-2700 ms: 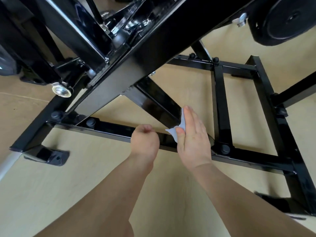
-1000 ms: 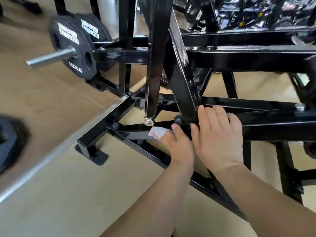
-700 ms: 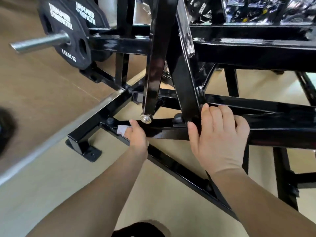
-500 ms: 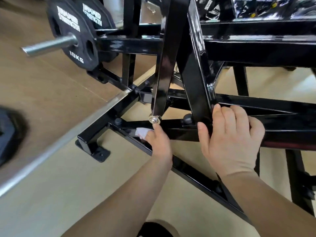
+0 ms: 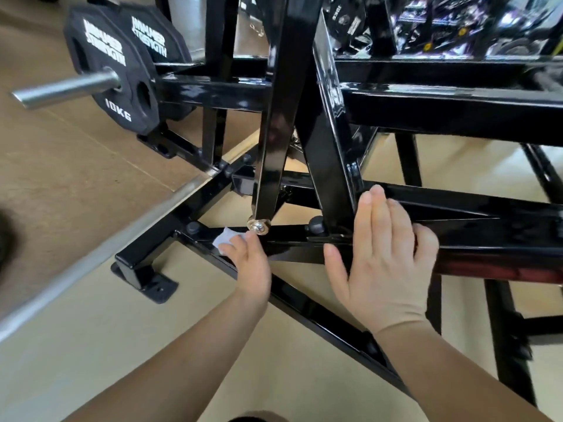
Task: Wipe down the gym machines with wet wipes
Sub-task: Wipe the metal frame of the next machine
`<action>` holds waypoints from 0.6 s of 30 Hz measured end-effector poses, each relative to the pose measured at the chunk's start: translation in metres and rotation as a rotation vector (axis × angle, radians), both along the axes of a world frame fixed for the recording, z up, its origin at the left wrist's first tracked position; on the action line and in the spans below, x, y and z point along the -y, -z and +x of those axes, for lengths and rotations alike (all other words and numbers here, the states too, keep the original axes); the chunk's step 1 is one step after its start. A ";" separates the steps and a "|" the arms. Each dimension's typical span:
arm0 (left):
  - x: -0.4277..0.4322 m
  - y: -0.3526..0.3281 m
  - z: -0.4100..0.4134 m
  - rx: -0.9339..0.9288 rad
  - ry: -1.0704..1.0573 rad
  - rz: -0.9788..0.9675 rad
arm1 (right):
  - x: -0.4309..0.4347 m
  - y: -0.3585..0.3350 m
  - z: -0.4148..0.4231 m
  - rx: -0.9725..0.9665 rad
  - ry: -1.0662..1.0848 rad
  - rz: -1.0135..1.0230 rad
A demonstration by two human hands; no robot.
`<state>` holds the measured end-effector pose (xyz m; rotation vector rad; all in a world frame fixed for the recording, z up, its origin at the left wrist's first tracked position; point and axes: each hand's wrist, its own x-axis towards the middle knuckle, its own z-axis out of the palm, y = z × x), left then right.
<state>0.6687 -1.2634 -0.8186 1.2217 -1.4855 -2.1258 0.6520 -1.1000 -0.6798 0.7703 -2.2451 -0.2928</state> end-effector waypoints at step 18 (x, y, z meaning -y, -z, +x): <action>0.007 0.007 -0.011 0.015 -0.073 -0.043 | 0.001 0.004 -0.001 -0.020 0.019 -0.006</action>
